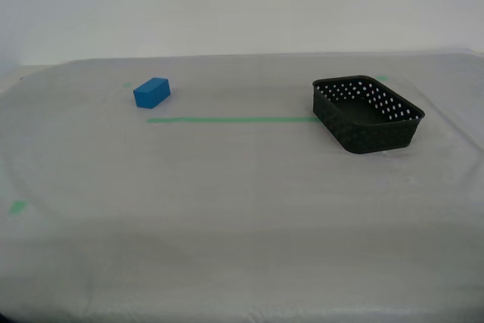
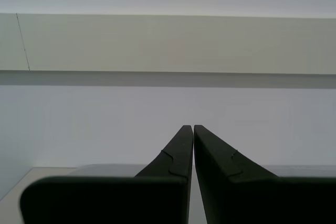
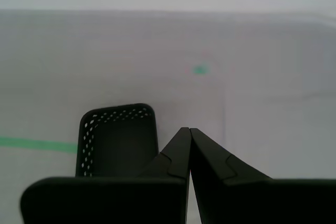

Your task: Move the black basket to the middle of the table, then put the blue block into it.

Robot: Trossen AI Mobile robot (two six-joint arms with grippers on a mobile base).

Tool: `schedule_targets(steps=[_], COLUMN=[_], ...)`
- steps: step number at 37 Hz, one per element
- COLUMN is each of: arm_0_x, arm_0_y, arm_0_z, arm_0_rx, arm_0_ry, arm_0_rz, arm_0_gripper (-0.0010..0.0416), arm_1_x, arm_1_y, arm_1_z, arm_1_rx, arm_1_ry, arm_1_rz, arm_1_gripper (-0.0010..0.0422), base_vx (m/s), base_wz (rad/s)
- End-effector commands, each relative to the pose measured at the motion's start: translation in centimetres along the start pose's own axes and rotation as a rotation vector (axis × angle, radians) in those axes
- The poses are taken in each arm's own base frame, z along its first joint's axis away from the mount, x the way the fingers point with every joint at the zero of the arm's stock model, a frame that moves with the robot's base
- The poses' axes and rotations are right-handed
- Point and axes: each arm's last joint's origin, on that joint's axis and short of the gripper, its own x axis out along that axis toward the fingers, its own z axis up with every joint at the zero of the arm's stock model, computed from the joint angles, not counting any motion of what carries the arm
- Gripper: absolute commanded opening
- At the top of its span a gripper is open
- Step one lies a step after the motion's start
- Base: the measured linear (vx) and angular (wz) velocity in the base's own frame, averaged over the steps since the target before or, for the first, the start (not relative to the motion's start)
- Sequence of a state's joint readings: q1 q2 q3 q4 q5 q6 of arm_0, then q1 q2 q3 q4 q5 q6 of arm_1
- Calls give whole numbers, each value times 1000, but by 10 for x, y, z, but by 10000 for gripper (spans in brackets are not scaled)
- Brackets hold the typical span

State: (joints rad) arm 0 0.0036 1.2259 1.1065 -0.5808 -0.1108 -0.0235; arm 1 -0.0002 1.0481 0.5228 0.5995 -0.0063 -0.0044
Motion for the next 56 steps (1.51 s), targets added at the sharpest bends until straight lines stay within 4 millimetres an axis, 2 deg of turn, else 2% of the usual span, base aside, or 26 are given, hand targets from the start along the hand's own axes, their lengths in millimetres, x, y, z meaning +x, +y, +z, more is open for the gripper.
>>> schedule_targets(steps=[1,39,46,56], arm_0_x=[8,82,98,97], arm_0_y=[0,-3,-4,-3], arm_0_z=[3,17,23,37], arm_0_rx=[3,46,36,27], arm_0_ry=[60,504,536,492], arm_0_rz=[25,57,61,62], arm_0_gripper=[0,0,0,0], arm_1_x=[0,0,0,0], arm_1_y=[0,0,0,0], arm_1_z=[1,0,0,0], arm_1_rx=[2,2,2,2], arm_1_ry=[-4,-2,-2,-1], arm_1_rz=[0,0,0,0], arm_1_gripper=[0,0,0,0], base_vx=[0,0,0,0], base_wz=[0,0,0,0])
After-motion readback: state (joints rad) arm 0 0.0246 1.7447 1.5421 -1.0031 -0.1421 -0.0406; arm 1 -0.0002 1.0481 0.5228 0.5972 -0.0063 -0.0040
